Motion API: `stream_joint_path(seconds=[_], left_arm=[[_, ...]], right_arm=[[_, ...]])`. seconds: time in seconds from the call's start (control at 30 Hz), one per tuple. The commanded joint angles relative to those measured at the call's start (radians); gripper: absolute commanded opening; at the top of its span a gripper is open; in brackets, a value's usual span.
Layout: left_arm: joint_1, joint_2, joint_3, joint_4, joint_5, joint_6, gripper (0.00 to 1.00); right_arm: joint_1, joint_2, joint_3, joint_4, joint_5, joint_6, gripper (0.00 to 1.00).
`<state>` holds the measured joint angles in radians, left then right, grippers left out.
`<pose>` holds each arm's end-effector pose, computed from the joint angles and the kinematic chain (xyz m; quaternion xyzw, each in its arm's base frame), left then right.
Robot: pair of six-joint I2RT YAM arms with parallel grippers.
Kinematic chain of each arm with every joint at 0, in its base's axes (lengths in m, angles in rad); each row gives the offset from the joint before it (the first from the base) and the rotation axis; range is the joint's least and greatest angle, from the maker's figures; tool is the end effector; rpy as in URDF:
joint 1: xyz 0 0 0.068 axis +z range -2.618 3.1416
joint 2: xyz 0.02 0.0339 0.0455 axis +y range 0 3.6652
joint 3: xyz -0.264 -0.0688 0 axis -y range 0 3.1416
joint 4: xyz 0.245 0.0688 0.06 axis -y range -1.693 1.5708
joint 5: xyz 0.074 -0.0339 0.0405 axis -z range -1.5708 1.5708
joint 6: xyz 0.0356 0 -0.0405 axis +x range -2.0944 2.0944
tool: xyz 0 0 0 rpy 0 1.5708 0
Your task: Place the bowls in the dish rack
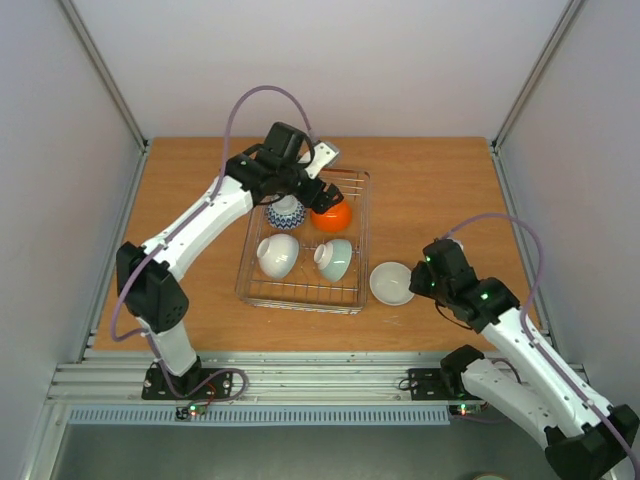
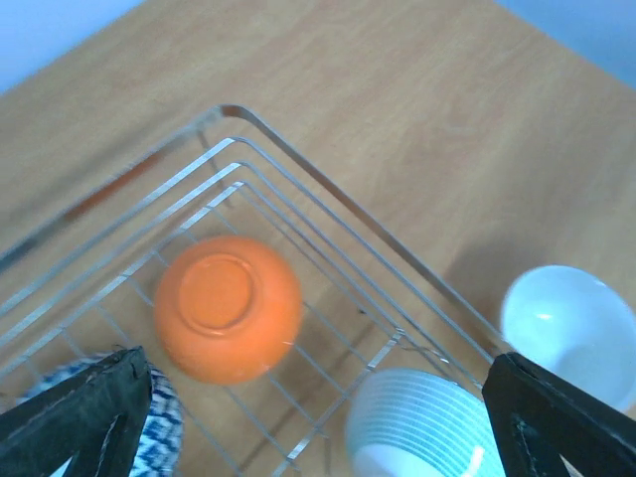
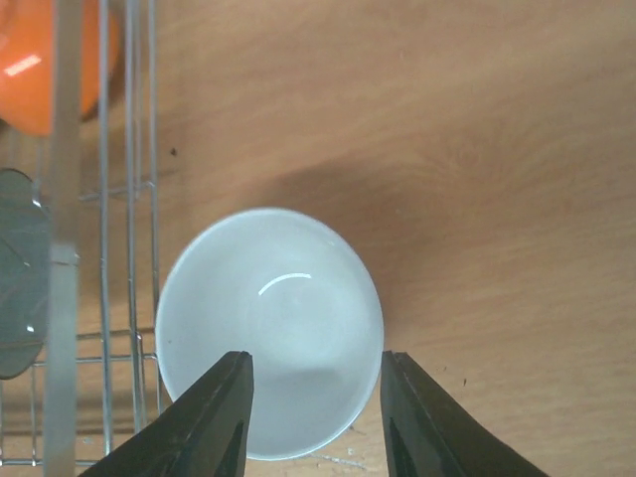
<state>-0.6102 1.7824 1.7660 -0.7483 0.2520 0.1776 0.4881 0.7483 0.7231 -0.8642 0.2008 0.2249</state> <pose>0.3225 -0.2363 0.3525 0.3958 0.8238 -0.1964 0.3552 0.1283 0.0601 0.2624 -0.0899 0.9341 0.0275 0.3445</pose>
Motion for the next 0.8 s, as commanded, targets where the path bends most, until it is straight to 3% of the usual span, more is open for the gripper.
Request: stream_joint_path(seconds=[0.0,0.43,0.77], left_arm=[[0.002,-0.037,-0.087,0.051,0.221,-0.083,0.91],[0.001,-0.075,-0.155,0.073,0.259,-0.087,0.91],[0.003,-0.065,-0.164,0.072,0.265,-0.086,0.91]], right_arm=[[0.003,0.066,-0.048,0.041,-0.063,0.062,0.37],[0.003,0.198,-0.174,0.185,-0.117,0.092,0.33],[0.003,0.217,-0.185,0.176,-0.116,0.095,0.31]])
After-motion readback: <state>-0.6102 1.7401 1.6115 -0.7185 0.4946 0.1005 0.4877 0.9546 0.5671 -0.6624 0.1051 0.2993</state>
